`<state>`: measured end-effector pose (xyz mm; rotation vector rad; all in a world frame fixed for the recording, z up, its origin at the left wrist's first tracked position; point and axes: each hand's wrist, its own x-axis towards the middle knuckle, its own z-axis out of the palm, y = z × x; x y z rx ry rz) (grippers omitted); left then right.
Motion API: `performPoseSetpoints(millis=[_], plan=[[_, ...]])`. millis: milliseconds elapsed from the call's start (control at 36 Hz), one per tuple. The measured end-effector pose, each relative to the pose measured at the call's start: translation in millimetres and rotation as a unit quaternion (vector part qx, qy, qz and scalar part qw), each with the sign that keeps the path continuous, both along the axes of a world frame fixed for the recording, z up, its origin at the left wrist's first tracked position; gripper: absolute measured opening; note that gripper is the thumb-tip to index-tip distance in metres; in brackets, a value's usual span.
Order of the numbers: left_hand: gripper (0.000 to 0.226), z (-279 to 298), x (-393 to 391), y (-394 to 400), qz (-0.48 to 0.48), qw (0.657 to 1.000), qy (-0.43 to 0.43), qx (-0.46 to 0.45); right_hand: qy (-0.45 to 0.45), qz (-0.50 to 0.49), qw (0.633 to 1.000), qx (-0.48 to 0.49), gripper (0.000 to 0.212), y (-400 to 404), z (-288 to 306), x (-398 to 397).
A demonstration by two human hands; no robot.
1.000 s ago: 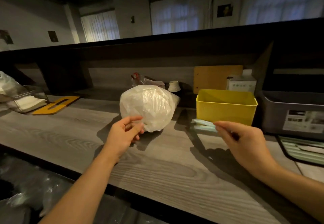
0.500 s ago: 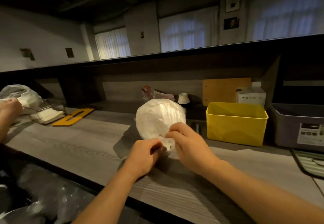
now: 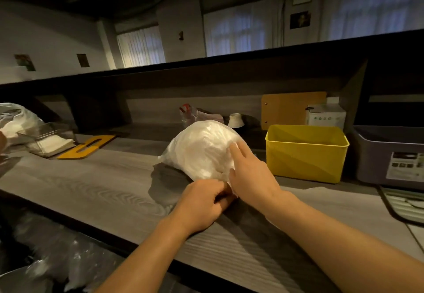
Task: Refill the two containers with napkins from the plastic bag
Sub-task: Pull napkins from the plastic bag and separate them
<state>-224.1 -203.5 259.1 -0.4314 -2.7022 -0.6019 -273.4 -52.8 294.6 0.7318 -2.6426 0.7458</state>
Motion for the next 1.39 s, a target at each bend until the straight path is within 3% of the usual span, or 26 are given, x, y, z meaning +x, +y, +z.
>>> performPoseSetpoints(millis=[83, 222, 389, 500, 639, 750, 833, 1000, 1167, 1250, 1389], plan=[[0.023, 1, -6, 6, 0.007, 1.000, -0.019, 0.003, 0.029, 0.015, 0.999, -0.009, 0.058, -6, 2, -8], [0.019, -2, -9, 3, 0.063, 0.998, 0.027, 0.015, -0.003, 0.018, 1.000, 0.009, 0.053, -12, 12, -29], [0.026, 3, -6, 5, 0.086, 0.996, 0.024, 0.025, -0.074, 0.032, 0.995, -0.063, 0.042, -15, 28, -40], [0.004, 3, -7, 3, 0.087, 0.995, 0.017, 0.033, -0.010, 0.063, 0.996, -0.059, 0.028, -15, 36, -36], [0.012, 4, -6, 4, 0.087, 0.996, 0.020, 0.032, 0.037, 0.075, 0.996, -0.001, 0.038, -15, 34, -29], [0.030, 7, -4, 5, 0.082, 0.996, 0.003, 0.042, 0.014, 0.078, 0.995, -0.054, 0.031, -7, 36, -27], [0.034, 9, -3, 5, 0.079, 0.996, -0.009, 0.048, -0.014, 0.091, 0.993, -0.080, 0.020, 0, 41, -25], [0.035, 11, 2, 8, 0.054, 0.996, -0.029, 0.065, -0.023, 0.083, 0.992, -0.096, 0.021, 13, 39, -19], [0.033, 17, 14, 34, -0.001, 0.969, -0.026, 0.246, -0.186, 0.086, 0.955, -0.215, 0.012, 57, 50, -8], [0.028, 21, 20, 67, -0.057, 0.956, -0.059, 0.280, -0.261, 0.067, 0.922, -0.278, 0.012, 91, 46, 4], [0.019, 27, 21, 119, -0.104, 0.937, -0.117, 0.311, -0.371, 0.073, 0.865, -0.331, 0.030, 173, 35, 24]])
